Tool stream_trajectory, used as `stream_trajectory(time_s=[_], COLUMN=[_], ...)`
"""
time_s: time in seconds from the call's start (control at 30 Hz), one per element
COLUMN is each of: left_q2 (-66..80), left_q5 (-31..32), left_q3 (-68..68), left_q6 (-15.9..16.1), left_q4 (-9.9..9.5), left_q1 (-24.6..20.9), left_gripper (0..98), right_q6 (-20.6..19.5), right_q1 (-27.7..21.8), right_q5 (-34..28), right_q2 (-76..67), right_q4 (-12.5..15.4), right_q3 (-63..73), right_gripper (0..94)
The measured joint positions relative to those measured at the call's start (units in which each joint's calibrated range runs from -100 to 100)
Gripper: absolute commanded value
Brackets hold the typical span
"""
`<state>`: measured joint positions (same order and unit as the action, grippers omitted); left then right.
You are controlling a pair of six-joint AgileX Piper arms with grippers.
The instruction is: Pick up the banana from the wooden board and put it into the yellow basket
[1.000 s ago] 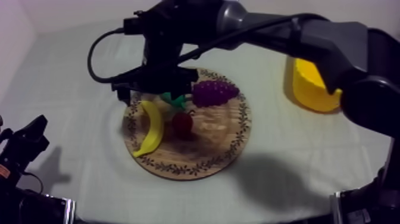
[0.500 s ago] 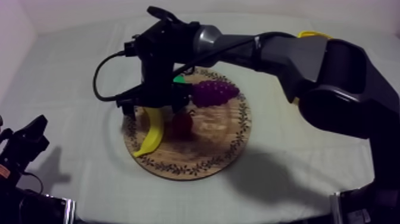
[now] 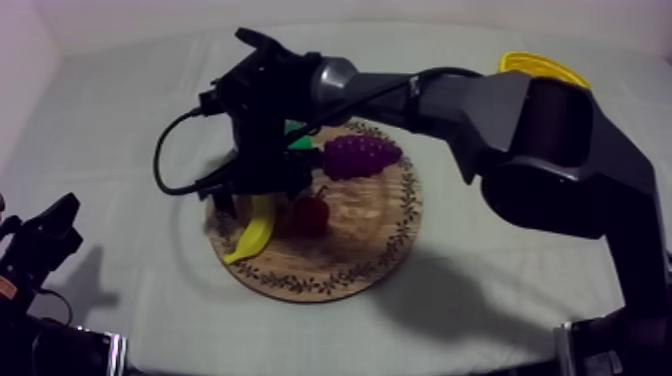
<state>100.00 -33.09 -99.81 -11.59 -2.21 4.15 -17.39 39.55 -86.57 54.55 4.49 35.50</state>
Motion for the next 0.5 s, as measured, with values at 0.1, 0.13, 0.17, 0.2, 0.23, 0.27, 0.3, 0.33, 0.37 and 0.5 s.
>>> stream_trajectory(time_s=[0.1, 0.13, 0.17, 0.2, 0.23, 0.27, 0.3, 0.33, 0.37, 0.5], left_q2=[0.0, 0.0, 0.0, 0.0, 0.0, 0.0, 0.0, 0.0, 0.0, 0.0], left_q5=[0.0, 0.0, 0.0, 0.0, 0.0, 0.0, 0.0, 0.0, 0.0, 0.0], left_q3=[0.0, 0.0, 0.0, 0.0, 0.0, 0.0, 0.0, 0.0, 0.0, 0.0], left_q6=[0.0, 0.0, 0.0, 0.0, 0.0, 0.0, 0.0, 0.0, 0.0, 0.0], left_q4=[0.0, 0.0, 0.0, 0.0, 0.0, 0.0, 0.0, 0.0, 0.0, 0.0], left_q1=[0.0, 0.0, 0.0, 0.0, 0.0, 0.0, 0.0, 0.0, 0.0, 0.0], left_gripper=[0.1, 0.1, 0.1, 0.1, 0.1, 0.1, 0.1, 0.1, 0.1, 0.1], right_q6=[0.58, 0.71, 0.9, 1.16, 1.35, 1.45, 1.55, 1.68, 1.81, 2.06], right_q1=[-0.22, -0.37, -0.57, -0.74, -0.88, -1.01, -1.04, -1.04, -1.01, -0.25], right_q5=[-2.37, -3.27, -4.11, -4.75, -5.31, -5.7, -6.15, -6.75, -6.75, -6.61], right_q2=[1.94, 2.63, 3.12, 3.72, 4.24, 4.64, 4.98, 5.28, 5.28, 4.22], right_q4=[0.16, 0.27, 0.27, 0.41, 0.55, 0.7, 0.79, 0.93, 0.93, 0.24], right_q3=[2.35, 3.28, 3.96, 4.81, 5.62, 6.34, 6.92, 7.34, 7.41, 6.43], right_gripper=[48.5, 46.7, 44.3, 41.5, 38.4, 35.1, 32.0, 29.1, 26.6, 19.6])
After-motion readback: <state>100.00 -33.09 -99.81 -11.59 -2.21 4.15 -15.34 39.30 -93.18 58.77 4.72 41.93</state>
